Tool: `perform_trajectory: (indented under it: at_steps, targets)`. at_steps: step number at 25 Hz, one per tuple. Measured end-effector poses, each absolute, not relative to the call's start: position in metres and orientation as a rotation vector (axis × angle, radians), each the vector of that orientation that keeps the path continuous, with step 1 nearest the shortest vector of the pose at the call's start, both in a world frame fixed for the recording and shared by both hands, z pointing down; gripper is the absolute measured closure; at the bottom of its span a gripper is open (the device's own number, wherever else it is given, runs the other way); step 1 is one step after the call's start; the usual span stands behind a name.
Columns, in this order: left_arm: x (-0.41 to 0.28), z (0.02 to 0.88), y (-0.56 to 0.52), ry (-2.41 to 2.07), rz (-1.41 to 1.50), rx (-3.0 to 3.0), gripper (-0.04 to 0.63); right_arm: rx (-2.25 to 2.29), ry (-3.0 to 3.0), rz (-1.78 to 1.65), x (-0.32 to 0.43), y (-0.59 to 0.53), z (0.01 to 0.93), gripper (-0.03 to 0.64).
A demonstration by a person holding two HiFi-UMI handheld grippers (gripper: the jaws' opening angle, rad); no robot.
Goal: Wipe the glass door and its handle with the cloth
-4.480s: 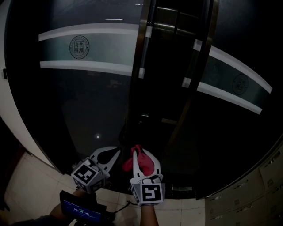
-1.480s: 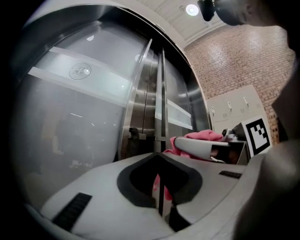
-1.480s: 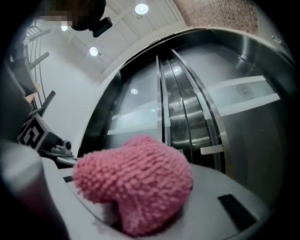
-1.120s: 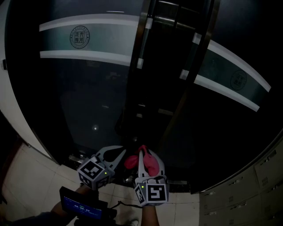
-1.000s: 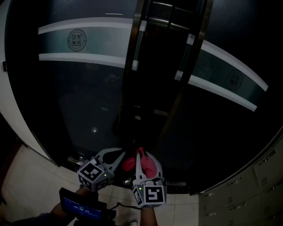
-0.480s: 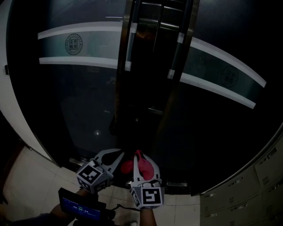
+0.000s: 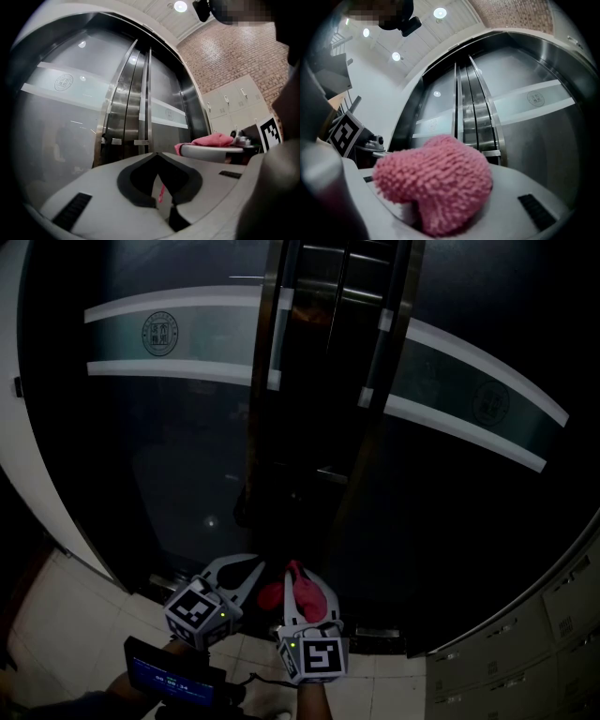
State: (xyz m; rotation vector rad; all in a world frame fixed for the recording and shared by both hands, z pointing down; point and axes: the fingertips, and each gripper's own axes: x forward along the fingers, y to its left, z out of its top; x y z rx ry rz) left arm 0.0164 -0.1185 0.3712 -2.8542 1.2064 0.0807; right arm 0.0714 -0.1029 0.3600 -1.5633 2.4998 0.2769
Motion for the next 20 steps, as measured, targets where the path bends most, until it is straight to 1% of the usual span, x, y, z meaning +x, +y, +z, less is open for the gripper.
perform_trajectory:
  at_steps: [20]
  targets:
    - [0.024,0.375,-0.129,1.208,0.075,-2.851,0.580,-1.567,2.477,0.319,0.077,-0.111,0.349,0.572]
